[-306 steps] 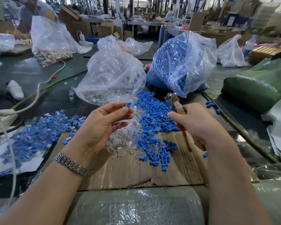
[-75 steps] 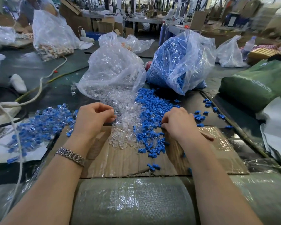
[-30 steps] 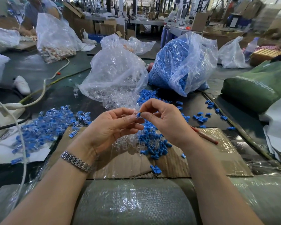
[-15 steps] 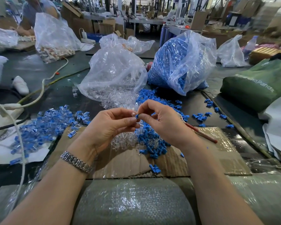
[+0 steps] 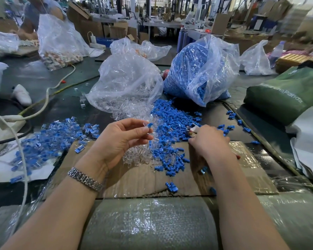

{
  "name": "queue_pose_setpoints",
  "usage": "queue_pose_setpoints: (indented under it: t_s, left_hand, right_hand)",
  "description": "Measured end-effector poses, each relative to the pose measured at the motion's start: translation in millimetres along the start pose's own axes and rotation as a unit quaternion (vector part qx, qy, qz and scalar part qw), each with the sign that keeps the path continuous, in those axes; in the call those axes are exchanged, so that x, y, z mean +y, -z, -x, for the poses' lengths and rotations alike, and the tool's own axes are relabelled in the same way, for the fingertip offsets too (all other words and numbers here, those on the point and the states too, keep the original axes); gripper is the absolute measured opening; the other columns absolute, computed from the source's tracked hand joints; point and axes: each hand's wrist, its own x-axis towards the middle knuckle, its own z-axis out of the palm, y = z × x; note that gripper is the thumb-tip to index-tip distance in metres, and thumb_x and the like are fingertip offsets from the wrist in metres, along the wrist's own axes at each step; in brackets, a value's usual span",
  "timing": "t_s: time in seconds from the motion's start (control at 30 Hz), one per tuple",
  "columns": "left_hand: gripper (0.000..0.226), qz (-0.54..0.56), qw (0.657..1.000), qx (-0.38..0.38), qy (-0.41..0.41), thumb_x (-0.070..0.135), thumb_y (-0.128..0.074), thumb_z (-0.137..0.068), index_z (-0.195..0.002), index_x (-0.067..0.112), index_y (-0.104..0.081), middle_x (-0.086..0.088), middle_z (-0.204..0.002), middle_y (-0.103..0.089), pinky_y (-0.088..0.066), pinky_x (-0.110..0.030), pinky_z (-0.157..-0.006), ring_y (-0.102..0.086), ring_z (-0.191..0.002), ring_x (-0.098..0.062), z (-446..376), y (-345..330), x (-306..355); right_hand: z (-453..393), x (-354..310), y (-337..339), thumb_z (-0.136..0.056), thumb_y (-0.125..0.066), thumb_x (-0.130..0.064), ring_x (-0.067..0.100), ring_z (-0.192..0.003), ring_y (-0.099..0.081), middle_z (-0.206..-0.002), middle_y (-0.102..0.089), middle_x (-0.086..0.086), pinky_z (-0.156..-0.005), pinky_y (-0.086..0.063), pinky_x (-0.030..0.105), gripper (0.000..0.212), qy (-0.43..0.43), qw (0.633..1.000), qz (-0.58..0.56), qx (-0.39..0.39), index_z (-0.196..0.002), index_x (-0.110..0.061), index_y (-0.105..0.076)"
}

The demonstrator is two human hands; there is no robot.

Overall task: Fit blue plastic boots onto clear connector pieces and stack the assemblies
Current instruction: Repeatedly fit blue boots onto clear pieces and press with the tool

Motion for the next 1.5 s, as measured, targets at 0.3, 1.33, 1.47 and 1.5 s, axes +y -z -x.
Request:
queue_pose_setpoints:
  t_s: [0.3,1.33,1.47,1.5]
  left_hand:
    - [0.025,0.028,0.999,0.021,-0.014,0.007,-0.076,-0.076,-0.101,0.003,-0.074,-0.022,-0.108,-0.075,-0.061,-0.027,-0.072,-0.075,-0.091,-0.028,-0.4,1.8,1.8]
    - [0.016,0.037,0.994,0.048,-0.086,0.007,-0.076,-0.077,-0.092,0.011,-0.081,-0.019,-0.105,-0.076,-0.06,-0.03,-0.083,-0.074,-0.101,-0.029,-4.3,-1.8,-5.4]
    - [0.019,-0.008,0.994,0.043,-0.104,0.012,-0.076,-0.077,-0.095,0.013,-0.081,-0.016,-0.104,-0.077,-0.06,-0.031,-0.085,-0.075,-0.1,-0.028,-3.9,0.0,-5.3]
    - [0.019,-0.021,0.993,0.043,-0.106,0.013,-0.076,-0.077,-0.096,0.014,-0.081,-0.016,-0.104,-0.077,-0.06,-0.031,-0.086,-0.075,-0.1,-0.028,-3.1,1.0,-5.5]
  right_hand:
    - [8.5,0.2,21.7,-0.102,-0.045,-0.029,0.027,-0.067,-0.054,-0.079,-0.06,0.013,-0.055,-0.034,0.034,0.037,0.071,0.989,-0.111,0.071,-0.074,-0.005,-0.05]
    - [63.3,-40.9,19.0,-0.099,-0.044,-0.063,0.021,-0.063,-0.074,-0.071,-0.074,0.006,-0.06,-0.057,0.026,0.06,0.258,0.873,-0.346,-0.226,-0.092,-0.008,-0.067]
    - [65.6,-47.3,12.6,-0.101,-0.04,-0.062,0.016,-0.044,-0.06,-0.053,-0.063,0.003,-0.047,-0.046,0.021,0.064,0.267,0.892,-0.32,-0.177,-0.075,-0.008,-0.062]
    - [65.6,-47.9,11.8,-0.1,-0.038,-0.063,0.015,-0.044,-0.06,-0.051,-0.062,0.002,-0.049,-0.046,0.023,0.066,0.27,0.897,-0.306,-0.171,-0.072,-0.009,-0.062]
